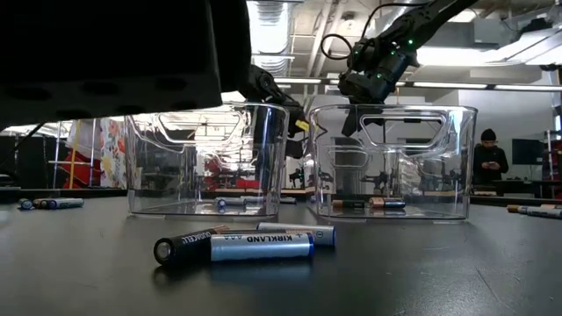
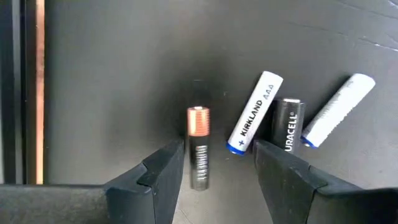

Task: Sort batteries
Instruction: Put the black battery into the right transparent bin, then put the white battery into the left transparent bin

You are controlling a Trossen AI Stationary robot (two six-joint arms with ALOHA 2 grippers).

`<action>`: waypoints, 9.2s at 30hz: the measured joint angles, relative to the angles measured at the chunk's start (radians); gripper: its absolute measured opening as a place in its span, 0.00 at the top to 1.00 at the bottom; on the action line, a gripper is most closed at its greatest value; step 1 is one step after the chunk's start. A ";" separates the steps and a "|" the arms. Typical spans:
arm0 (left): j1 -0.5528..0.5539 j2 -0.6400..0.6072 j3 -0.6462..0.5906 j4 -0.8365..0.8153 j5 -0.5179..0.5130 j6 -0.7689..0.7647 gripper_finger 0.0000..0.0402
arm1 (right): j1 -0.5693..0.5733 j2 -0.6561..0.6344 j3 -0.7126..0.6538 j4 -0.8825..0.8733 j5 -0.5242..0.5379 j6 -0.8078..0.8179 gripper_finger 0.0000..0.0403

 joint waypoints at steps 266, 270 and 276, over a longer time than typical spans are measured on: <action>0.365 -1.079 -1.117 0.656 0.176 -0.059 0.77 | 0.246 0.854 0.981 -0.464 0.178 -0.129 0.58; 0.373 -1.079 -1.117 0.656 0.177 -0.058 0.77 | 0.242 0.869 0.985 -0.423 0.175 -0.127 0.60; 0.374 -1.079 -1.117 0.653 0.176 -0.052 0.77 | 0.236 0.903 0.982 -0.420 0.125 -0.122 0.62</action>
